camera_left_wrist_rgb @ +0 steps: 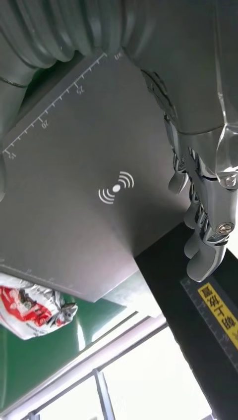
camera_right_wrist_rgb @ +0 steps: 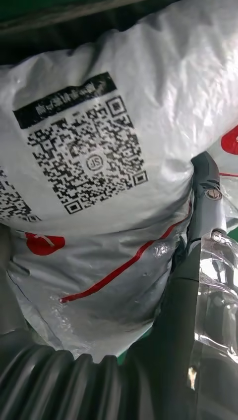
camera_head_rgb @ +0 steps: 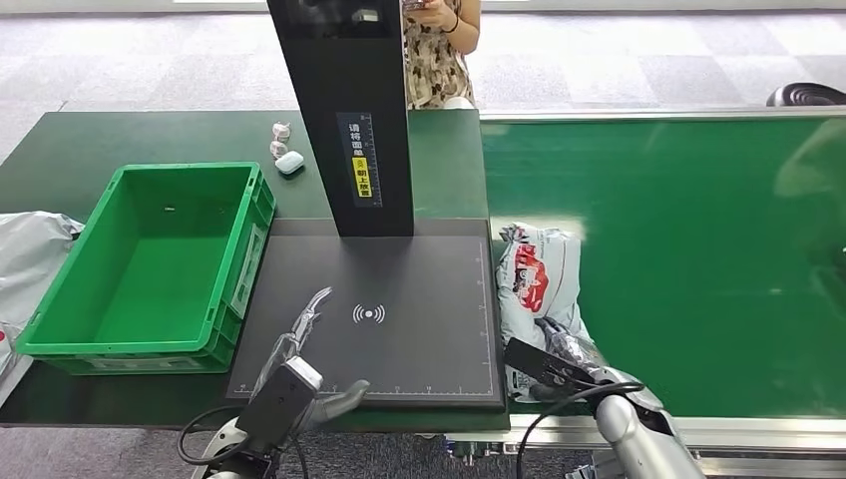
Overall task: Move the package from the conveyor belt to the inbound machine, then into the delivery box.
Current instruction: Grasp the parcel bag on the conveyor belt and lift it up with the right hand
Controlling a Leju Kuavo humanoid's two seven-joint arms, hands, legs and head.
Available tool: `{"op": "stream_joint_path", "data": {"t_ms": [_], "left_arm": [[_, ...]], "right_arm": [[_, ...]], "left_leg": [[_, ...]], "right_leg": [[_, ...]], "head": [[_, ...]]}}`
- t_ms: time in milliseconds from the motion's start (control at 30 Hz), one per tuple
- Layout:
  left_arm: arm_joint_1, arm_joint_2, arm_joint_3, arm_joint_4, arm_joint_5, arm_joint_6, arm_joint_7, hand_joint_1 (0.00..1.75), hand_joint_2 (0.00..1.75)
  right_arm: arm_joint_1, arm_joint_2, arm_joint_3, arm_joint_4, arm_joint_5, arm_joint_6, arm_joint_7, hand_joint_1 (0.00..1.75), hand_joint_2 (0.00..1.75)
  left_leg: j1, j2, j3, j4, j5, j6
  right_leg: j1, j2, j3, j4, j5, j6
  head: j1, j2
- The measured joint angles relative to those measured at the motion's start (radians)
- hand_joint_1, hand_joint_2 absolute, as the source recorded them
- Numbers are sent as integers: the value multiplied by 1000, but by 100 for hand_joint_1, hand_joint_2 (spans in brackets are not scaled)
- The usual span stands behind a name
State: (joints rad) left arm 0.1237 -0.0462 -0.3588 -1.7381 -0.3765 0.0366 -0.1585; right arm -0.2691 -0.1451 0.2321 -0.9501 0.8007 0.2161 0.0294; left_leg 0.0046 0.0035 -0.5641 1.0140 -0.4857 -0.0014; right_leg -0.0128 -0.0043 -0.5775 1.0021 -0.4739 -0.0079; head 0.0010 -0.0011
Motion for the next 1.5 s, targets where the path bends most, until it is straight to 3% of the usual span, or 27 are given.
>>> {"op": "stream_joint_path", "data": {"t_ms": [167, 300, 500, 833, 900, 1100, 1200, 1367, 1500], "left_arm": [[-7, 0, -4, 4, 4, -2, 0, 0, 175], [-28, 4, -13, 33, 21, 1, -2, 0, 175], [-28, 11, -14, 37, 24, 10, -5, 0, 175], [6, 19, -14, 36, 17, 32, -14, 0, 175], [13, 19, -14, 35, 11, 37, -14, 0, 175], [22, 18, -14, 23, -15, 40, -12, 0, 175], [21, 16, -14, 19, -20, 41, -10, 0, 175], [21, 11, -14, 19, -23, 46, -9, 0, 175], [22, 4, -14, 18, -30, 50, -9, 0, 175]], "right_arm": [[-13, -6, 17, 17, 1, 22, 14, 0, 175], [-61, -28, 84, 71, 10, 58, 35, 175, 175], [-75, -35, 100, 75, 12, 20, 45, 175, 175], [-5, -34, 95, 27, 46, -220, 64, 175, 175], [17, -34, 83, 1, 90, -278, 103, 175, 175], [86, -34, 2, -96, 399, -460, 334, 175, 175], [109, -29, -60, -149, 487, -506, 380, 175, 175], [126, -9, -171, -231, 484, -587, 322, 175, 175], [127, 17, -217, -287, 345, -664, 160, 175, 175]], "left_leg": [[0, 0, 3, 0, -1, 1], [0, -1, 23, 0, -8, 3], [0, -4, 25, 1, -8, 5], [0, -8, 19, 1, -9, 7], [0, -8, 17, 1, -9, 7], [0, -7, 12, 1, -9, 7], [-1, -7, 10, 1, -9, 7], [-1, -7, 9, 1, -9, 7], [-1, -6, 8, 0, -9, 7]], "right_leg": [[0, 0, 2, -1, -1, 0], [-1, -1, 23, -2, -9, 4], [-1, -4, 27, -4, -8, 6], [-1, -8, 27, -6, -9, 8], [-1, -8, 26, -6, -9, 8], [-2, -7, 20, -6, -7, 8], [-2, -7, 18, -6, -7, 8], [-1, -6, 16, -6, -7, 7], [-1, -6, 15, -5, -7, 7]], "head": [[0, 0], [0, 0], [0, 0], [0, 0], [0, 0], [0, 0], [0, 0], [0, 0], [0, 0]]}}
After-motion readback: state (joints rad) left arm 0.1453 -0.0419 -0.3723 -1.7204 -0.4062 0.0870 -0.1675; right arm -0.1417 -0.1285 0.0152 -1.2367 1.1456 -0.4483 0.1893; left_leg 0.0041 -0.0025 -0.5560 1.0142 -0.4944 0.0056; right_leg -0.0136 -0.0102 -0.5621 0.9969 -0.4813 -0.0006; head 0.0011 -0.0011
